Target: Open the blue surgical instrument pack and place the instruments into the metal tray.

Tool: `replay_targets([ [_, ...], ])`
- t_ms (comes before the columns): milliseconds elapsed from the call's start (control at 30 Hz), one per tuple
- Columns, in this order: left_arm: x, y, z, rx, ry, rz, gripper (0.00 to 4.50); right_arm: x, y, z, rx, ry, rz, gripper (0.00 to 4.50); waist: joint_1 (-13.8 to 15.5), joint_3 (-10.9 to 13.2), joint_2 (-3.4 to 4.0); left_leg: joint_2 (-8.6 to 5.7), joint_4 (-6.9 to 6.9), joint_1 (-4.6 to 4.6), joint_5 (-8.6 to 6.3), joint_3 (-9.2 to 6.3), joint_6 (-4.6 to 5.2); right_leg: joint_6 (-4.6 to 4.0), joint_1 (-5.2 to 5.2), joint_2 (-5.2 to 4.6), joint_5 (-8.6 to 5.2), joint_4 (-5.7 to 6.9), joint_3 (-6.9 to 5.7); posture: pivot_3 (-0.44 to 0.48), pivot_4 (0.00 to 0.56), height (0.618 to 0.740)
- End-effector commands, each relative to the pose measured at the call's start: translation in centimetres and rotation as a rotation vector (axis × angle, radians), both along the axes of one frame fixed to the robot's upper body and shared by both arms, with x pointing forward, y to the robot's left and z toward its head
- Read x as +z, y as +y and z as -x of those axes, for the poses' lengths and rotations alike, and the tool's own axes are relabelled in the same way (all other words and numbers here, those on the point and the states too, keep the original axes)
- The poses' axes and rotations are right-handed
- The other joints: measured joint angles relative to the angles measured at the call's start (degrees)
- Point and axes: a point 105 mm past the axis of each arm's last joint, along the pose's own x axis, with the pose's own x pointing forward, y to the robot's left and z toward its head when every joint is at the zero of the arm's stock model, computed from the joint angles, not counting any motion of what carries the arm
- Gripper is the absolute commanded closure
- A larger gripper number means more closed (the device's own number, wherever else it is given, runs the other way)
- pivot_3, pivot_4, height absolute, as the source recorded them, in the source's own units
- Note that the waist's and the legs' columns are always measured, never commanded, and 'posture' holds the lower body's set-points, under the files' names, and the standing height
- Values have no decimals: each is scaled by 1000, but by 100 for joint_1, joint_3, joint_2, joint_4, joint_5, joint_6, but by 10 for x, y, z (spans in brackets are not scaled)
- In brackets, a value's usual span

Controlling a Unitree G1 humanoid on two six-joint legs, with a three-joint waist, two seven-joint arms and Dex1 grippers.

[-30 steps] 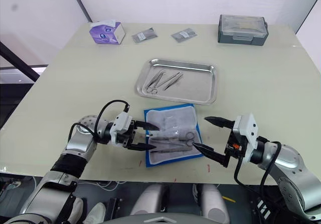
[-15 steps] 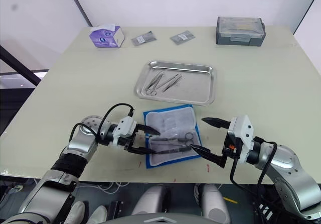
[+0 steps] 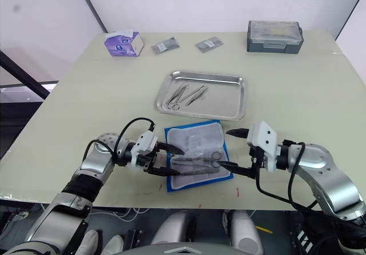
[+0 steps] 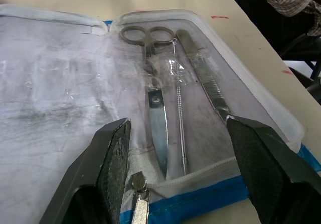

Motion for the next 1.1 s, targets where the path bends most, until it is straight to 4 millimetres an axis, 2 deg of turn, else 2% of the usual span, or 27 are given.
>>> replay_targets([
  [33, -47, 1, 28, -65, 189, -106, 1300, 1, 11, -9, 13, -63, 39, 0, 7, -8, 7, -1, 0, 1, 0, 0, 0, 0, 2, -1, 0, -1, -2, 0, 150, 738],
  [233, -52, -2, 29, -67, 201, -111, 1300, -16, 20, -20, -17, -95, 182, 0, 39, -39, 37, -8, 1, 1, 0, 0, 1, 6, 8, -8, -3, -4, -5, 0, 150, 738],
  [400, -58, -1, 32, -69, 227, -135, 1300, -16, 28, -25, -20, -47, 179, 0, 37, -50, 50, -10, 1, 4, -1, -1, 3, 7, 12, -9, -4, -5, -4, 0, 150, 738],
  [533, -59, -4, 33, -69, 229, -128, 1300, -22, 30, -32, -35, -22, 253, 0, 40, -59, 54, -10, 1, 7, -3, -16, 4, 7, 16, -9, -4, -7, -5, 0, 150, 738],
  [800, -60, -6, 35, -62, 249, -139, 1300, -39, 34, -31, 4, -8, 357, 0, 41, -71, 67, -13, 1, 7, -4, -25, 7, 9, 18, -10, -6, -10, -7, 0, 150, 738],
  [1100, -62, -8, 38, -57, 264, -141, 1300, -46, 39, -30, 29, 15, 381, 0, 33, -92, 57, -14, 0, 8, -6, -28, 11, 11, 19, -11, -7, -11, -8, 0, 150, 738],
])
